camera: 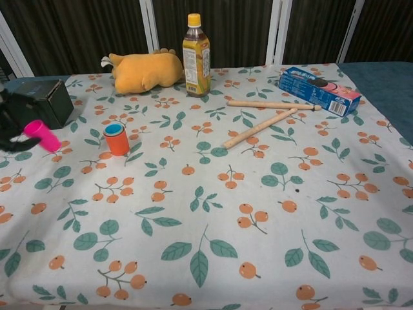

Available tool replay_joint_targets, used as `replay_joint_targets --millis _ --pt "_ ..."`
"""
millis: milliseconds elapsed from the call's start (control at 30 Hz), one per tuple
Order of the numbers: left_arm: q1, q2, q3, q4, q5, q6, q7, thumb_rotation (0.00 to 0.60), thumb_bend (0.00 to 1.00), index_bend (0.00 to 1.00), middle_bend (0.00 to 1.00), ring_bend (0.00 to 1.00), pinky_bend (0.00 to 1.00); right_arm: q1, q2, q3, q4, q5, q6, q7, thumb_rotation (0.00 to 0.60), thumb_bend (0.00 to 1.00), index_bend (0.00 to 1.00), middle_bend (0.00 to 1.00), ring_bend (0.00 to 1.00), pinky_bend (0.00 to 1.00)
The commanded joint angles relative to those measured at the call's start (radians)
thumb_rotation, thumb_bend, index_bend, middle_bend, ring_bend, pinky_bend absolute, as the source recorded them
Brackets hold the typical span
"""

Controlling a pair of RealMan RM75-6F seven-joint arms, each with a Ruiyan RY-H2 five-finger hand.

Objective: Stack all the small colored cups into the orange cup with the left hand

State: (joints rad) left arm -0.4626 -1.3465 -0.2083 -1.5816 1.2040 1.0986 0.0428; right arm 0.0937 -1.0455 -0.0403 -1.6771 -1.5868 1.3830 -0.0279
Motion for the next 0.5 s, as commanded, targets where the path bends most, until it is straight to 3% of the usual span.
replay_joint_targets --millis 33,233,500 --pt "-0.081 -0.056 -0.074 -0.042 -0.099 -0.028 0.090 0.600 0.36 0.56 1.00 1.00 1.00 0.001 0.001 0.003 0.000 0.005 -0.001 0.001 0.600 0.14 0.00 0.00 0.00 0.00" --pt "-0.173 -0.160 -0.117 -0.020 -0.218 -0.029 0.227 0.600 0.37 0.57 1.00 1.00 1.00 0.004 0.005 0.013 0.002 0.024 -0.006 0.009 0.600 0.14 0.00 0.00 0.00 0.00" --pt "-0.239 -0.259 -0.149 0.085 -0.285 -0.016 0.271 0.600 0.37 0.57 1.00 1.00 1.00 0.002 0.014 0.019 0.002 0.036 -0.003 0.024 0.600 0.14 0.00 0.00 0.00 0.00"
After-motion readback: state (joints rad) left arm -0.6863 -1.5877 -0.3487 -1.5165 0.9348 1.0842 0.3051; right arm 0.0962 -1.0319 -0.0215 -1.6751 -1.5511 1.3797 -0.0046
